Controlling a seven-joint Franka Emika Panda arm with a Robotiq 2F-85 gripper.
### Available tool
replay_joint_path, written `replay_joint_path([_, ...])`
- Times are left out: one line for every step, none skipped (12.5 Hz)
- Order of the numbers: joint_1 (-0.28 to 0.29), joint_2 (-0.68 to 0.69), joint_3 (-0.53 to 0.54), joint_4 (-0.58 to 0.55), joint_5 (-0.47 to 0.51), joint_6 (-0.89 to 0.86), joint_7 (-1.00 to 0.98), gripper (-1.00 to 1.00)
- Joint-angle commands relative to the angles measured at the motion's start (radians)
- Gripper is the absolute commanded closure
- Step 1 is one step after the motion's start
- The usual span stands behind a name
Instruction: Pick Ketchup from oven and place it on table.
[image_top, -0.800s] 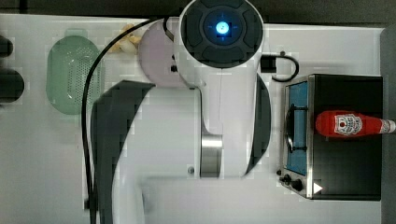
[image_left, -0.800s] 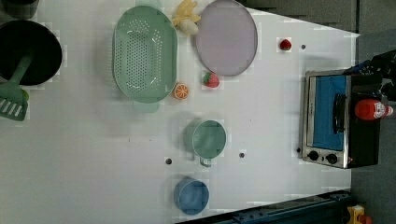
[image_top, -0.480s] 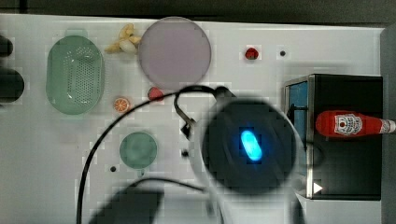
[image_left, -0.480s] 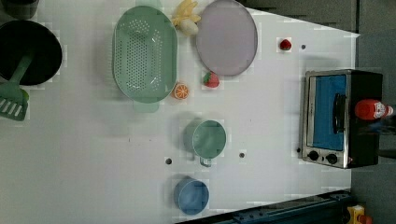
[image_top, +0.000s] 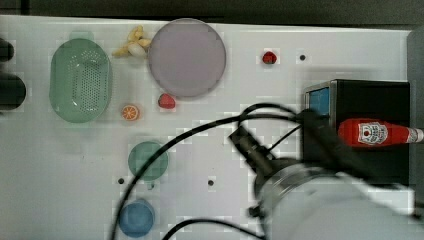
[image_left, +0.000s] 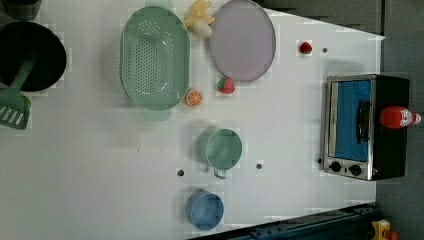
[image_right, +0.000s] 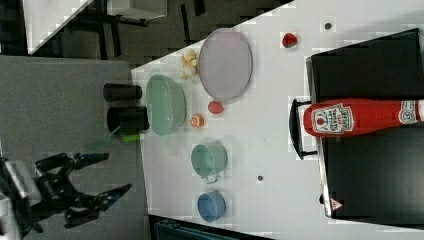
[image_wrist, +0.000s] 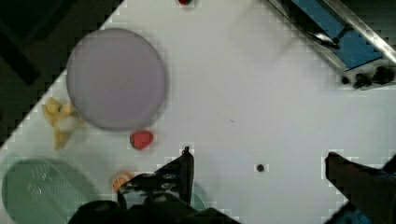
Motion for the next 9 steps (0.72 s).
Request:
replay_joint_path([-0.048,0.119,-0.131,-0.026,-0.005,0.090,0.032,-1.00])
replay_joint_path([-0.053,0.141,-0.168,-0.026,-0.005,0.128,0.032,-1.00])
replay_joint_path([-0.057,0.165,-0.204,-0.025,-0.005,0.161,0.028,-1.00])
replay_joint_path([-0.059,0.190,-0.238,-0.023,-0.005,0.189,0.025,-1.00])
replay_joint_path([-0.061,0.216,-0.271,-0.022,-0.005,0.212,0.025,-1.00])
replay_joint_path([-0.062,0.244,-0.302,-0.020,-0.005,0.239,0.025,-1.00])
replay_joint_path([-0.062,0.275,-0.333,-0.018,-0.004,0.274,0.025,-1.00])
replay_joint_path([-0.063,0.307,-0.359,-0.015,-0.004,0.312,0.025,-1.00])
replay_joint_path([-0.063,0.343,-0.384,-0.009,-0.004,0.348,0.025,-1.00])
